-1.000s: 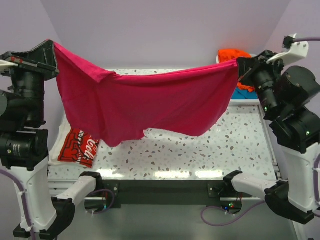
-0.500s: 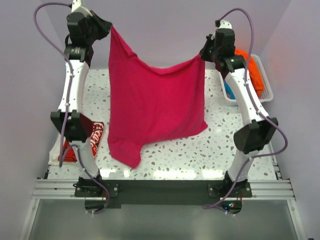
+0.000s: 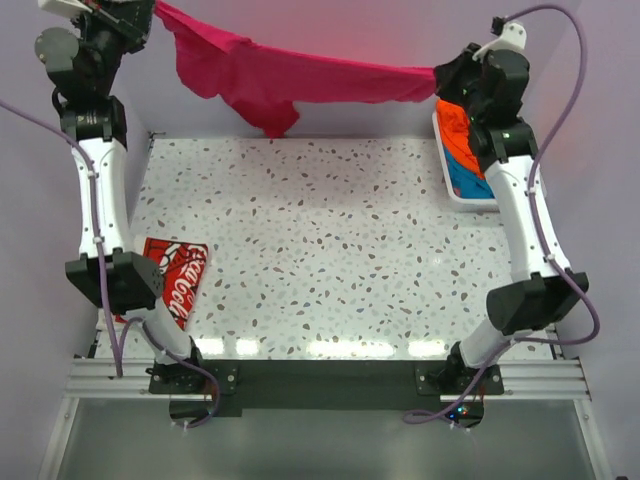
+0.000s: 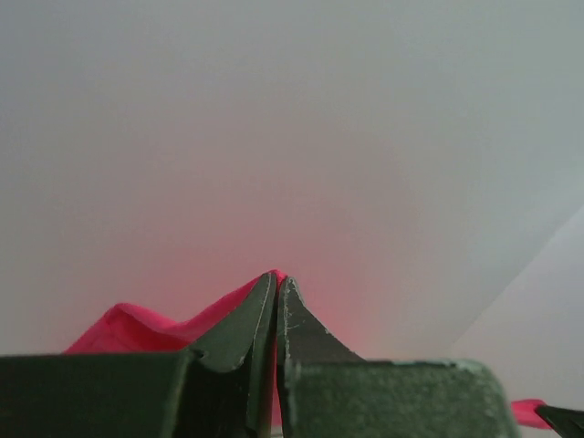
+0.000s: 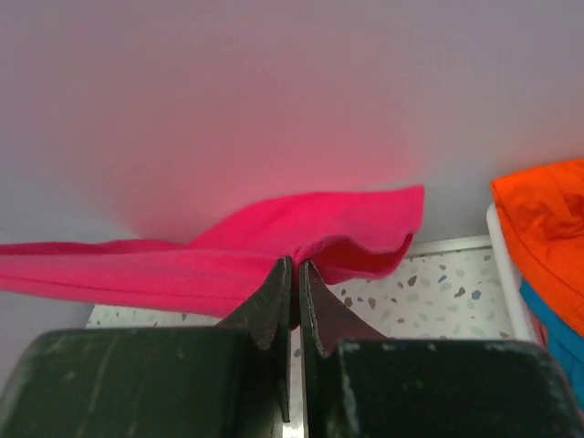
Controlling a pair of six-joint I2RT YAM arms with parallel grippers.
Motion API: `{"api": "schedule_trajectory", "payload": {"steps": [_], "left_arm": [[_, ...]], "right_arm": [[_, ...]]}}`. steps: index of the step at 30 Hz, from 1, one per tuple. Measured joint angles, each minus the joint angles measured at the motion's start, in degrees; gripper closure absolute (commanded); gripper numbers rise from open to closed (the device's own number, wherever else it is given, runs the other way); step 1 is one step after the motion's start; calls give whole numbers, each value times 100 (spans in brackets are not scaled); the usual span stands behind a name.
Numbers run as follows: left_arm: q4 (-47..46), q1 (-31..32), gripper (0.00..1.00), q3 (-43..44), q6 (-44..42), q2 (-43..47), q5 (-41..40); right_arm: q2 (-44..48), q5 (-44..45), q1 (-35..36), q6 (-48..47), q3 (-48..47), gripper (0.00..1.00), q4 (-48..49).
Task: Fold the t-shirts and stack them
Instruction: Flatten the tshirt out, then fold the tshirt
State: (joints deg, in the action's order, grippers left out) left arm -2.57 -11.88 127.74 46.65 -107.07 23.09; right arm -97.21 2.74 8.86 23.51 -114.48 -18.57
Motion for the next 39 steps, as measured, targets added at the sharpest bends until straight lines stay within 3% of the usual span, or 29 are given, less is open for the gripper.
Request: {"api": "schedule_trajectory", "payload": {"steps": [3,10,15,18,21,28,32,39], "left_arm": [[-459,4,100,-1134,57,859,153],[-1403,39,100,-5934,389,3086,186],[-691,195,100,-9033,525,4232,-339],[-44,262,100,-10063,461,5062,-629],[555,264,100,-10463,299,5737,-940],[1631,278,100,-10760,70,6824,-1377],[1888,326,100,-10743,68,7097,-1488],[2144,334,100,-9925,24,6476,-1552]], "right_arm": [[586,-59,-149,98,892,100,343],[1250,-264,-146,485,3617,100,673],[1582,-404,-138,879,6070,100,595],[1775,-452,-138,1021,7051,100,570],[2120,-605,-138,1202,7991,100,702],[2997,-837,-138,1558,8957,100,774],[3722,-772,-138,1633,9003,100,398],[4030,-680,-138,1508,8275,100,-173]]}}
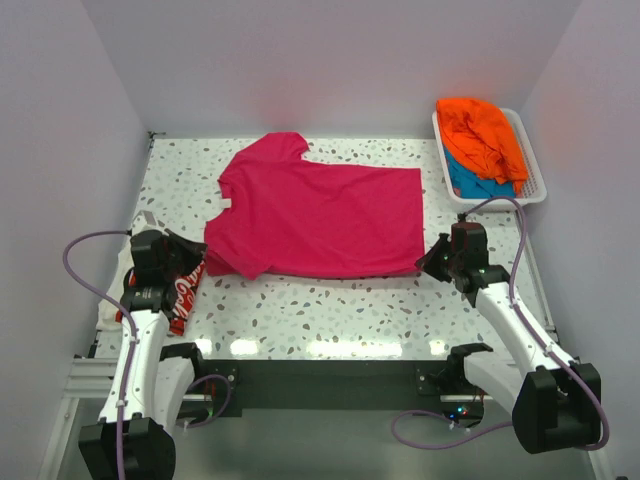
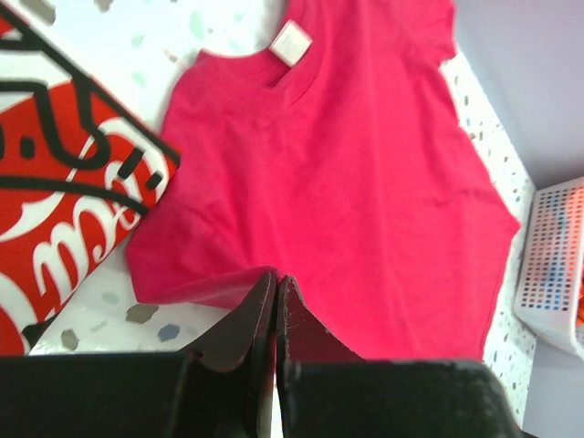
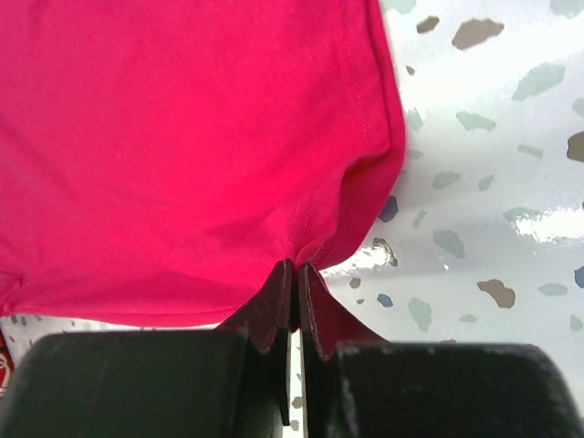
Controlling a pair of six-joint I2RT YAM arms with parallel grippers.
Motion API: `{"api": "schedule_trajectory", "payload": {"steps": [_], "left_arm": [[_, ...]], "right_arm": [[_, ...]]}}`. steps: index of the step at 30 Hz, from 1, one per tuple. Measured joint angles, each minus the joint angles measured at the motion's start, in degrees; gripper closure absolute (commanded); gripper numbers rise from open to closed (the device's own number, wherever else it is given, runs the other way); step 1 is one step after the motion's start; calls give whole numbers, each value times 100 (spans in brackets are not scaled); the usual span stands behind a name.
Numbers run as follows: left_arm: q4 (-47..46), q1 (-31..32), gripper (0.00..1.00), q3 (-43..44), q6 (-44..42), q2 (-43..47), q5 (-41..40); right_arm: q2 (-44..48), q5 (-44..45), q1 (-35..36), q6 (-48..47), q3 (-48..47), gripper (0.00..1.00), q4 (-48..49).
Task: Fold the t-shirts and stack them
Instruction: Fold the tshirt
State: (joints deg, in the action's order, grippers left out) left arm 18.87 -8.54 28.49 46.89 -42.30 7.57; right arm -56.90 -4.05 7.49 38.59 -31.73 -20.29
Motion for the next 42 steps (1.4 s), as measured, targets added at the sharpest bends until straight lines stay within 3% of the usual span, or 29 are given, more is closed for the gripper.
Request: {"api": "schedule_trajectory", "payload": {"steps": [5,19,42], "left_arm": [[-227,0,100,389,0,-284,63],[-1414,713,100,1320,15,-2647,-87],[-1810,743,100,2433,116,-3974,-560]], "right_arm": [[-155,81,0,-144,-356,100,-118],[-1947,201,0,-321,-1027,100,236],[-2697,306,-258,-481,-1652,100,407]]}}
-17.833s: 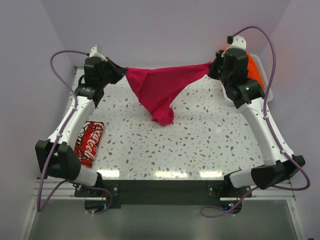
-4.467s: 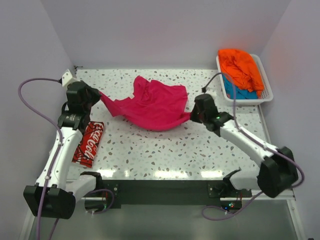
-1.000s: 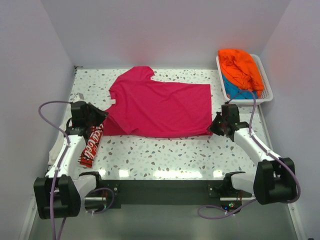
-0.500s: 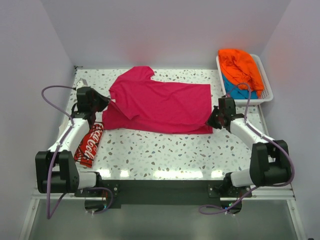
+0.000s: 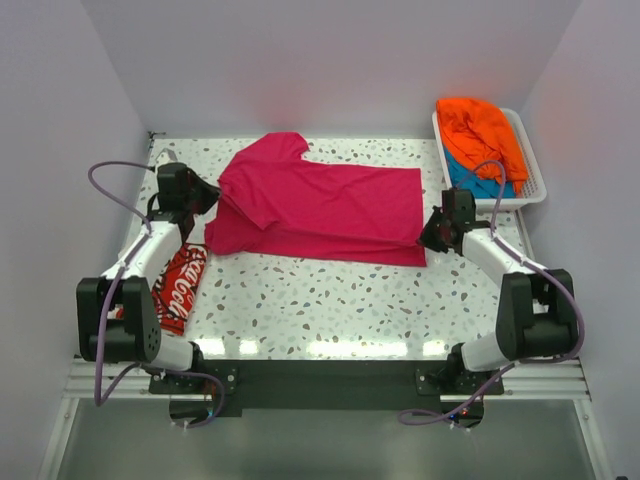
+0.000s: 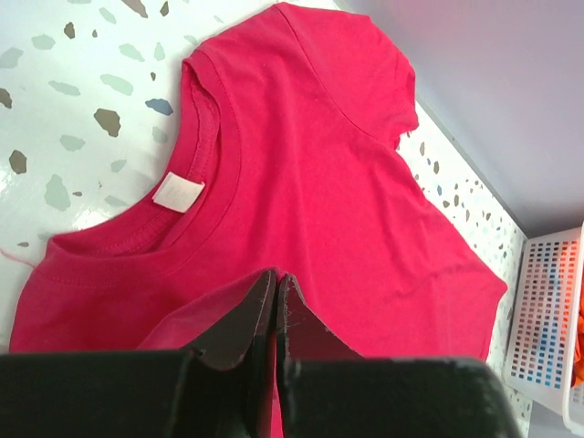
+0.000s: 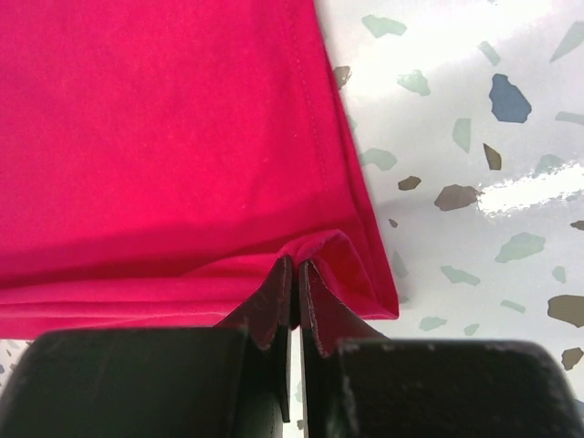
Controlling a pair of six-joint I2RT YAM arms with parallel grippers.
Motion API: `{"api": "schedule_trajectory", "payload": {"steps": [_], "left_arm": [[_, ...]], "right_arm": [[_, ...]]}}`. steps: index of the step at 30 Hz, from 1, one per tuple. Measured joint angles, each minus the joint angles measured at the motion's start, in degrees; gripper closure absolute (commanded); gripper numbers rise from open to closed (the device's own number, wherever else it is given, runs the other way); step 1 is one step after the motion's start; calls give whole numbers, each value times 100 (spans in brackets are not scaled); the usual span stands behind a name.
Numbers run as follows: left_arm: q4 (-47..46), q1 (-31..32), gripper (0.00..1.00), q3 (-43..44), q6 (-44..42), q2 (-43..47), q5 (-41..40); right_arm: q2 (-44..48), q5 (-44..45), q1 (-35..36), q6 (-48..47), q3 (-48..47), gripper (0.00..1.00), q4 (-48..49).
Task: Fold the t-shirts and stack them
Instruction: Fold the tshirt
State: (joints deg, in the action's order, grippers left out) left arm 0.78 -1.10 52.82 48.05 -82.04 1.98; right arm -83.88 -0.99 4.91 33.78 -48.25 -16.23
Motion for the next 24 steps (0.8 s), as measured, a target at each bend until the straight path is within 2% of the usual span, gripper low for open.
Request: {"api": "schedule_trajectory", "payload": {"steps": [14,17,18,19,21,22,23,24], "left_arm": [[-72,28,100,942,-11,-1110,125],[-66,44,100,1285,-33,-1421,205],[-66,48,100,1427,-61,-1550,234],[-57,48,100,1565,-76,-1685,262],[-59,48,86,1825,-127,-1932,343],[-28,48,82,1989,-175,-2090,398],[-22,48,70,2157,-236,-2247,452],[-20,48,63,2280,-278,-2367,496]], "right_arm": [[-439,0,-94,-20,-337,98,2],[-592,0,-120,-31,-457,84,-4],[-667,0,-136,-37,-516,71,-4],[-737,0,-151,-37,-579,64,-31],[-946,4,-201,-79,-798,54,-92],[-1051,7,-238,-105,-922,45,-96],[-1130,7,-275,-122,-1034,42,-111],[-1165,11,-299,-149,-1115,40,-133]]}}
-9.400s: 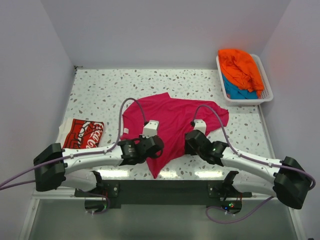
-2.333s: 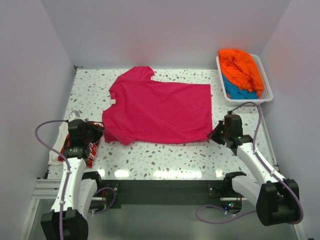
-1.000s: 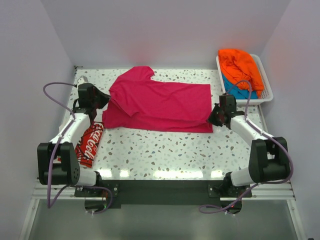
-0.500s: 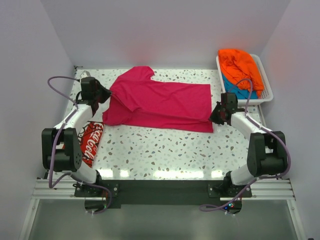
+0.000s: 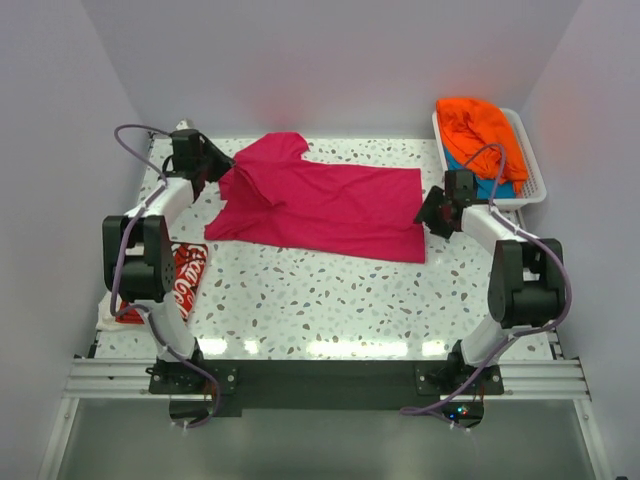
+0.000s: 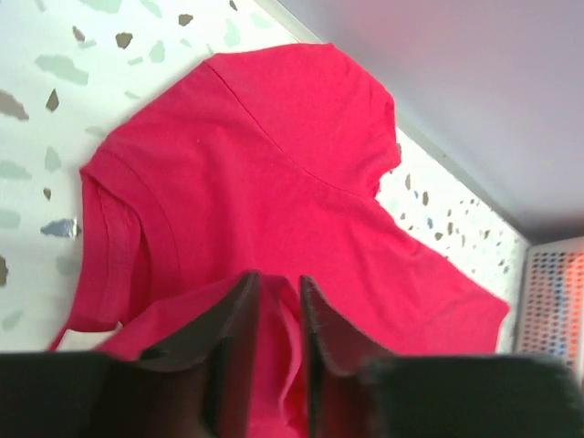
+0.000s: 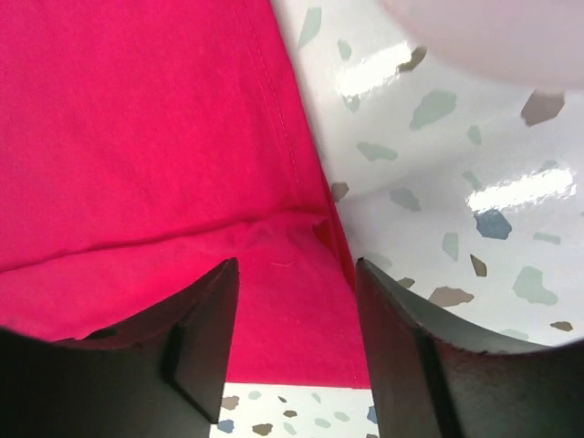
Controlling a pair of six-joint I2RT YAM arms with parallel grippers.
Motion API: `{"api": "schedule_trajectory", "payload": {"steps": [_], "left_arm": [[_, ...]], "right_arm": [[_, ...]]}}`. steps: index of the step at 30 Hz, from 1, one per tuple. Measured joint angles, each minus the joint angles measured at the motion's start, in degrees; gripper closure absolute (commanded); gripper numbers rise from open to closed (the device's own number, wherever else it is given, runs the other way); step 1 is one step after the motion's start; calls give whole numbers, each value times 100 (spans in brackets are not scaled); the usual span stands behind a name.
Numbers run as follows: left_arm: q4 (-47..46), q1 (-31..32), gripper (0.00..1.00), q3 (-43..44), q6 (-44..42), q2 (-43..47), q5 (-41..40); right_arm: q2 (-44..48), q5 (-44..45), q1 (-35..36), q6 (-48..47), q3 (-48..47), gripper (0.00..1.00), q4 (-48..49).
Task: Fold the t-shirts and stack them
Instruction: Fold the tshirt
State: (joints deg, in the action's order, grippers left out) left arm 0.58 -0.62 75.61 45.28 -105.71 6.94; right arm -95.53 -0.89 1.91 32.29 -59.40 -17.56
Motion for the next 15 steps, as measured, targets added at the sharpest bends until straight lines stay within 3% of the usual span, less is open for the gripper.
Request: {"api": "schedule_trajectory", "payload": {"steps": [2,5,10,15], "left_arm": [[59,0,46,216,-122,-214,57],[129,0,37,232,-188,-227,79],[216,37,36,-87,-131,164,-208],[654,378,36,-1257,245,1515,-1204]], "right_arm": [[-31,2,-50,-50,-170,39,-70],[42,9,-74,-94,-243,39,-79],[422,-37,-26,-103,162,40,-7],[1071,-166,173,-35,997,41,109]]}}
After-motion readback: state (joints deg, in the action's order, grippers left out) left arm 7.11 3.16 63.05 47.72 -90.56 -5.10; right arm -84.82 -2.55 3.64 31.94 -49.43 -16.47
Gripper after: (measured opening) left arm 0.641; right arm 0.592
